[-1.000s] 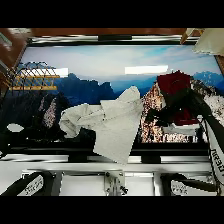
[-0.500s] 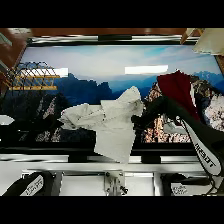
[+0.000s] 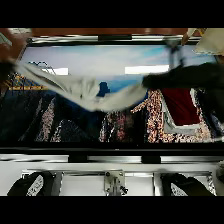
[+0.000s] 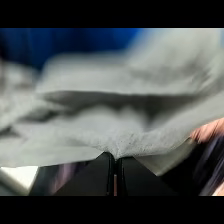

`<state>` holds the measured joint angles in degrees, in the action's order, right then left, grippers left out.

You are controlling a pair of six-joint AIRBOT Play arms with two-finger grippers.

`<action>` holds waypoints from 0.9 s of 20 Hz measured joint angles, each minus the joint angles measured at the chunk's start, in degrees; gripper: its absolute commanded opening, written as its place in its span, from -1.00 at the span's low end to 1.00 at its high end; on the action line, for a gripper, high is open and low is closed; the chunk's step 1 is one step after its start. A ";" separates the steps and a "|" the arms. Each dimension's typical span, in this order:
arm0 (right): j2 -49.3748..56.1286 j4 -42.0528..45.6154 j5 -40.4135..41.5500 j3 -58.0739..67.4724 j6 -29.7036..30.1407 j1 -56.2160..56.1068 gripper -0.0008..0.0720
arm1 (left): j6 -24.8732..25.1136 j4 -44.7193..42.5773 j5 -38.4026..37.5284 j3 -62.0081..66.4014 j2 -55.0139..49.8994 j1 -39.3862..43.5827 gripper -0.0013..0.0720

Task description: Fold the shirts.

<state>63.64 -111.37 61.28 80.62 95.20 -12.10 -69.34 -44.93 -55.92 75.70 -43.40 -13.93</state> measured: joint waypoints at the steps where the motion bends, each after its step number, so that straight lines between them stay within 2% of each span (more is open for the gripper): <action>1: -4.02 2.86 -1.95 5.11 -0.28 0.39 -0.74 | 0.22 -0.02 2.86 6.08 1.29 -0.07 -0.86; 4: -14.01 11.47 -8.04 17.81 -3.65 1.36 -0.74 | -1.01 -2.64 11.69 20.79 5.14 -0.07 -0.86; 7: -21.38 16.87 -9.38 24.50 -6.84 1.60 -0.74 | -7.37 -10.36 16.28 27.15 8.66 -0.07 -0.86; 9: -24.00 19.12 -7.56 26.36 -8.50 1.70 -0.74 | -12.11 -15.67 16.13 29.03 10.16 -0.04 -0.86; 11: -25.22 19.93 -4.90 27.34 -9.35 1.75 -0.74 | -14.82 -18.67 15.23 29.94 11.02 -0.04 -0.86; 15: -25.49 21.11 -1.99 28.15 -10.19 1.77 -0.74 | -17.20 -21.73 12.22 30.71 11.67 -0.04 -0.86; 18: -23.76 21.62 1.62 28.33 -10.45 1.77 -0.74 | -17.97 -23.56 4.15 29.59 11.78 -0.04 -0.86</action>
<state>39.88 -89.76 62.89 108.95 84.75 -10.33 -87.31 -68.49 -51.77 105.30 -31.62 -13.98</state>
